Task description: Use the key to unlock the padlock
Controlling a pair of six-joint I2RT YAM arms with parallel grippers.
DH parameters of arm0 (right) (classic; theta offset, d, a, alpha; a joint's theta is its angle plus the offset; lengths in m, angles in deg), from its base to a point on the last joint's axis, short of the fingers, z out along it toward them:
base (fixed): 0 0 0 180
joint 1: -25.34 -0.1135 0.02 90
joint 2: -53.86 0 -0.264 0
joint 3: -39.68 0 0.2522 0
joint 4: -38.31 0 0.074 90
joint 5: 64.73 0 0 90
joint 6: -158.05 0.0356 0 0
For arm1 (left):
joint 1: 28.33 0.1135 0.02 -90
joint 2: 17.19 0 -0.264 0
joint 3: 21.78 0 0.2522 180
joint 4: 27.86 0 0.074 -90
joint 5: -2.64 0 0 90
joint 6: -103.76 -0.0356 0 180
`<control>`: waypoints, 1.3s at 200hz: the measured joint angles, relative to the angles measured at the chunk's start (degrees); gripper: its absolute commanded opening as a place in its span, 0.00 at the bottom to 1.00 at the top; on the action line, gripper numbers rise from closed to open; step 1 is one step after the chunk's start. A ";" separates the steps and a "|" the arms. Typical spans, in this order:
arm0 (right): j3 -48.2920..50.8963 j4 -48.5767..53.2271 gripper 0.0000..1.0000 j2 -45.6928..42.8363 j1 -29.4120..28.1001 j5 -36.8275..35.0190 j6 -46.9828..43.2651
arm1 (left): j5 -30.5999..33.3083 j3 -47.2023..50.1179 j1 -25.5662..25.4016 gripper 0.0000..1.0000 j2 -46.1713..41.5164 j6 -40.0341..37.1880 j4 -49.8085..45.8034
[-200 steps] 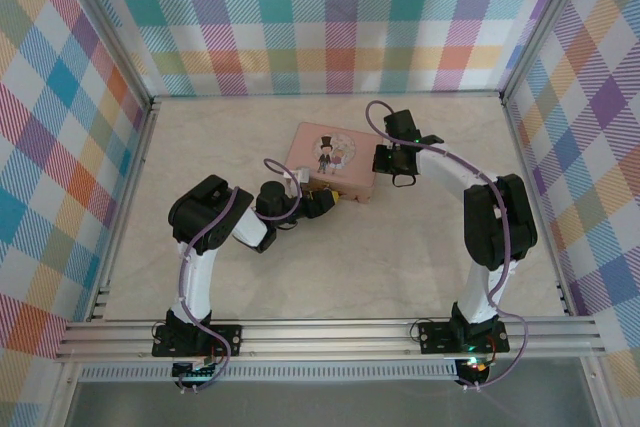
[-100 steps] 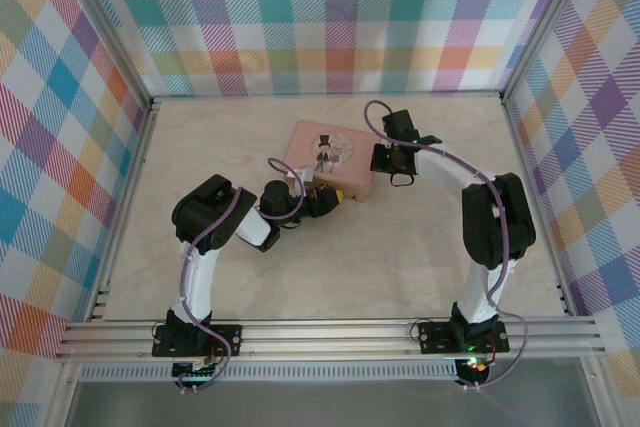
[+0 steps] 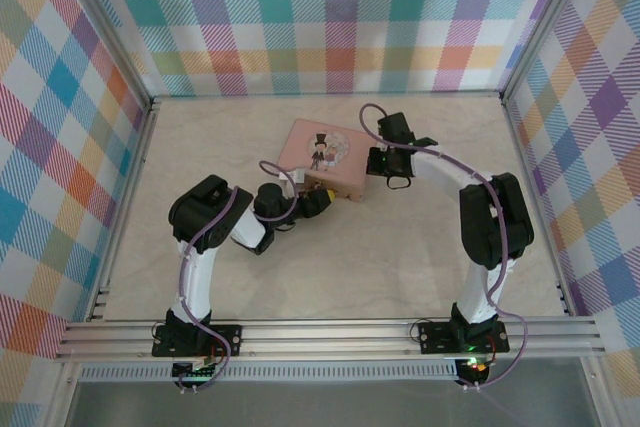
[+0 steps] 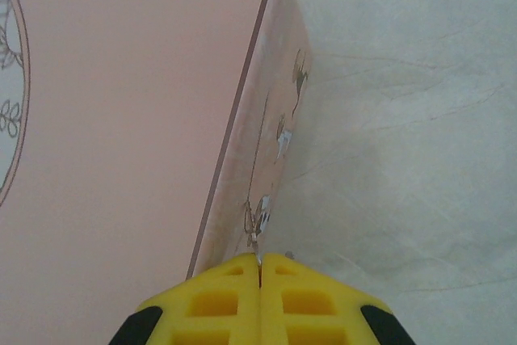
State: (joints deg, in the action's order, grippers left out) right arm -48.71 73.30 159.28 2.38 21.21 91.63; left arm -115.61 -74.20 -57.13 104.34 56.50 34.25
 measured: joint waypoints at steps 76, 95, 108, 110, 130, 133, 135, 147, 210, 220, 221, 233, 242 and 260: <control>0.00 0.00 0.00 0.31 0.00 0.28 0.00 | -0.22 1.40 1.81 0.34 -0.70 1.42 -0.85; 0.00 -0.02 0.00 0.31 0.00 0.28 0.00 | -0.46 1.38 1.99 0.29 -0.70 1.40 -1.20; 0.02 0.00 0.00 0.31 0.00 0.28 0.00 | -0.63 1.31 2.10 0.28 -0.70 1.38 -1.79; 0.02 0.00 0.00 0.31 0.00 0.28 0.00 | -0.70 1.27 2.14 0.28 -0.70 1.40 -1.92; 0.07 0.00 0.00 0.31 0.00 0.28 0.00 | -1.29 0.98 2.38 0.34 -0.81 1.40 -2.60; 0.07 -0.02 0.00 0.31 0.00 0.28 0.00 | -1.49 0.94 2.38 0.36 -0.90 1.42 -2.71; 0.07 0.00 0.00 0.31 0.00 0.28 0.00 | -1.55 0.94 2.38 0.36 -0.92 1.44 -2.62; 0.15 -0.02 0.00 0.31 0.00 0.31 0.00 | -1.90 0.72 2.38 0.37 -1.49 1.38 -3.63; 0.61 -0.04 0.00 0.31 0.00 0.55 -0.02 | -2.40 -0.31 2.69 0.31 -2.16 1.16 -7.10; 0.70 -0.04 0.00 0.31 0.00 0.55 -0.02 | -2.47 -0.42 2.71 0.30 -2.19 1.18 -7.41; 0.70 -0.04 0.00 0.31 0.00 0.55 -0.02 | -2.49 -0.44 2.71 0.30 -2.19 1.18 -7.41; 0.72 -0.02 0.00 0.31 0.00 0.55 -0.02 | -2.62 -0.59 2.75 0.31 -2.25 1.20 -7.93; 0.72 -0.02 0.00 0.31 0.00 0.55 -0.02 | -2.78 -0.61 2.80 0.39 -2.32 1.27 -8.07; 0.72 -0.02 0.00 0.31 0.00 0.55 -0.04 | -3.23 -0.68 2.80 0.47 -3.04 1.46 -8.22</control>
State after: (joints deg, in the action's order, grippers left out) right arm -47.99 73.28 159.59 2.38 21.76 91.58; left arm -118.85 -74.87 -54.33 101.30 57.97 26.03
